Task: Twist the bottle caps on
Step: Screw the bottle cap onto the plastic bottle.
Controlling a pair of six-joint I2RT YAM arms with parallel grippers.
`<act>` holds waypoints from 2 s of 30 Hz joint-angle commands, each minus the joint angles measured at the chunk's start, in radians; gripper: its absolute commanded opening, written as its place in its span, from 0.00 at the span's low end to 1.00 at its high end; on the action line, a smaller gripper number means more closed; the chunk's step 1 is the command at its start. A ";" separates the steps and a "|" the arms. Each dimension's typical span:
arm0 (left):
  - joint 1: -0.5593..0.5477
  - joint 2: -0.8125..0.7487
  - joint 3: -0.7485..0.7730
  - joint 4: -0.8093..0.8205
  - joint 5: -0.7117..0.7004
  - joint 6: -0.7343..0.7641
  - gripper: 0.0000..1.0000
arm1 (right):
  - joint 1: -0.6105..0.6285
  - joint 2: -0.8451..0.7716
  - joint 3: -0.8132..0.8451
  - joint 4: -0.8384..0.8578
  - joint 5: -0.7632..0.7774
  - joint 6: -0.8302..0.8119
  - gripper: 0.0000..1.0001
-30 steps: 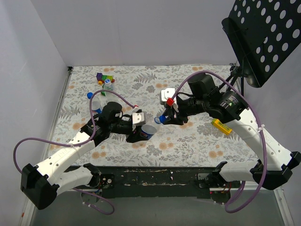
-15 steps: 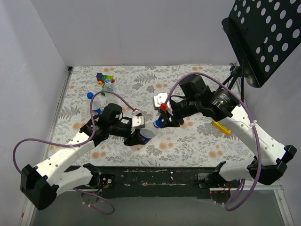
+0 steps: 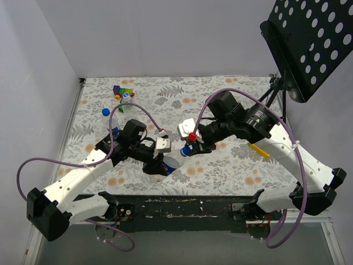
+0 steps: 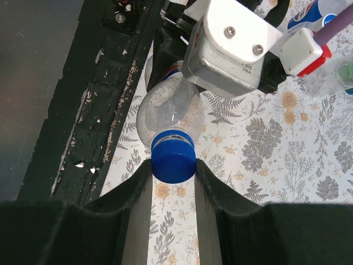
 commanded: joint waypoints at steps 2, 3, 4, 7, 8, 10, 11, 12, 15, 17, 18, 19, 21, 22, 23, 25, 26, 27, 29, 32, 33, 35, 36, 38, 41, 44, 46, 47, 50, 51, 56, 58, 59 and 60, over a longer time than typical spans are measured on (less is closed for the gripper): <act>0.000 0.031 0.157 -0.020 0.196 0.063 0.28 | 0.041 0.027 0.031 -0.029 -0.046 -0.071 0.23; 0.000 0.037 0.172 -0.030 0.204 0.068 0.28 | 0.044 0.026 0.037 -0.026 -0.047 -0.077 0.23; 0.000 0.039 0.183 -0.036 0.210 0.073 0.28 | 0.047 0.024 0.037 -0.017 -0.047 -0.077 0.22; 0.001 0.025 0.206 -0.041 0.222 0.096 0.29 | 0.053 0.020 0.034 0.003 -0.057 -0.096 0.21; 0.000 0.022 0.214 -0.042 0.230 0.100 0.29 | 0.056 0.018 0.034 0.007 -0.055 -0.097 0.21; 0.000 0.020 0.240 -0.070 0.248 0.126 0.28 | 0.061 0.020 0.034 0.011 -0.057 -0.102 0.20; 0.000 0.029 0.256 -0.091 0.260 0.132 0.27 | 0.065 0.021 0.034 0.009 -0.057 -0.102 0.20; 0.000 0.039 0.275 -0.123 0.267 0.171 0.27 | 0.068 0.023 0.035 0.011 -0.055 -0.103 0.20; 0.000 0.072 0.322 -0.204 0.271 0.229 0.27 | 0.084 0.026 0.028 0.003 -0.057 -0.117 0.20; 0.001 0.098 0.348 -0.263 0.268 0.270 0.27 | 0.093 0.029 0.022 -0.003 -0.043 -0.123 0.20; 0.000 0.114 0.362 -0.302 0.271 0.310 0.27 | 0.097 0.027 0.012 -0.003 -0.034 -0.125 0.20; 0.000 0.128 0.371 -0.353 0.274 0.336 0.27 | 0.104 0.027 0.006 0.003 -0.023 -0.126 0.20; 0.000 0.148 0.390 -0.396 0.277 0.369 0.27 | 0.111 0.024 -0.009 0.018 -0.002 -0.128 0.19; 0.000 0.157 0.398 -0.404 0.274 0.379 0.27 | 0.116 0.021 -0.017 0.021 0.008 -0.131 0.19; 0.000 0.157 0.399 -0.398 0.267 0.373 0.27 | 0.119 0.021 -0.021 0.027 0.018 -0.130 0.19; 0.000 0.149 0.392 -0.340 0.242 0.311 0.27 | 0.120 0.024 -0.027 0.032 0.026 -0.123 0.18; 0.000 0.136 0.375 -0.299 0.219 0.279 0.27 | 0.120 0.026 -0.031 0.032 0.031 -0.119 0.18; 0.000 0.116 0.353 -0.236 0.193 0.224 0.27 | 0.120 0.027 -0.034 0.037 0.035 -0.110 0.18; 0.000 0.074 0.312 -0.142 0.135 0.159 0.26 | 0.120 0.033 -0.035 0.041 0.049 -0.087 0.17; 0.000 0.002 0.249 0.011 0.028 0.056 0.26 | 0.120 0.047 -0.032 0.055 0.075 -0.031 0.16; 0.000 -0.015 0.231 0.056 -0.005 0.036 0.26 | 0.120 0.052 -0.028 0.054 0.083 -0.012 0.16; 0.000 -0.047 0.198 0.126 -0.063 0.015 0.25 | 0.120 0.065 -0.015 0.060 0.106 0.044 0.14; -0.002 -0.056 0.182 0.151 -0.091 0.008 0.25 | 0.120 0.073 -0.009 0.063 0.121 0.077 0.13; -0.002 -0.072 0.157 0.202 -0.127 0.004 0.26 | 0.120 0.093 0.008 0.069 0.152 0.152 0.11; -0.002 -0.099 0.109 0.287 -0.169 -0.012 0.26 | 0.120 0.116 0.031 0.072 0.164 0.249 0.09; -0.005 -0.133 0.040 0.419 -0.187 -0.042 0.27 | 0.119 0.124 0.034 0.095 0.169 0.327 0.06; -0.006 -0.148 -0.001 0.504 -0.210 -0.073 0.27 | 0.117 0.124 0.035 0.119 0.199 0.395 0.01; -0.008 -0.151 -0.022 0.534 -0.232 -0.084 0.27 | 0.114 0.125 0.038 0.135 0.221 0.433 0.01; -0.015 -0.161 -0.075 0.645 -0.292 -0.134 0.28 | 0.105 0.136 0.066 0.146 0.294 0.583 0.01; -0.025 -0.161 -0.092 0.689 -0.324 -0.154 0.28 | 0.104 0.139 0.074 0.146 0.331 0.632 0.01; -0.094 -0.155 -0.164 0.873 -0.517 -0.196 0.29 | 0.097 0.182 0.127 0.086 0.550 0.876 0.01; -0.138 -0.148 -0.193 0.947 -0.624 -0.197 0.29 | 0.096 0.197 0.150 0.055 0.595 0.962 0.01; -0.164 -0.144 -0.210 0.979 -0.682 -0.191 0.29 | 0.096 0.204 0.158 0.041 0.641 1.004 0.01; -0.190 -0.139 -0.223 1.011 -0.736 -0.187 0.29 | 0.096 0.208 0.164 0.034 0.660 1.039 0.01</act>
